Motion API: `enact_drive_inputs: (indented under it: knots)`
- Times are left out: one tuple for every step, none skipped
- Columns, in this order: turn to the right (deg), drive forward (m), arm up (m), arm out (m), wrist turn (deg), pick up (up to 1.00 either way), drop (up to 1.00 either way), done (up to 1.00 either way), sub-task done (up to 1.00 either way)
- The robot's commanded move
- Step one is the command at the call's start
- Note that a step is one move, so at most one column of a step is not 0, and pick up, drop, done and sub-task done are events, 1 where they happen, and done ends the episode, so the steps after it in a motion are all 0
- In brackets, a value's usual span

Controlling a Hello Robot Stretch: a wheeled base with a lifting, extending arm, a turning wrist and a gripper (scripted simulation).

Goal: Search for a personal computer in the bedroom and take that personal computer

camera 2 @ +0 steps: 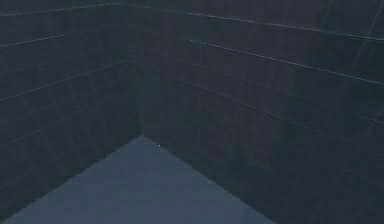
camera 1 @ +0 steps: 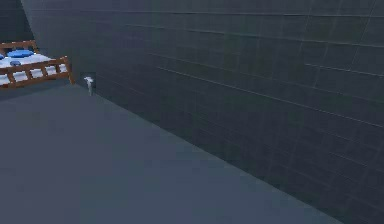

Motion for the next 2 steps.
enact_drive_inputs:
  knots:
    - [-3.0, 0.00, 0.00, 0.00, 0.0, 0.00, 0.00, 0.00, 0.00]
    - [15.0, 0.00, 0.00, 0.00, 0.0, 0.00, 0.00, 0.00, 0.00]
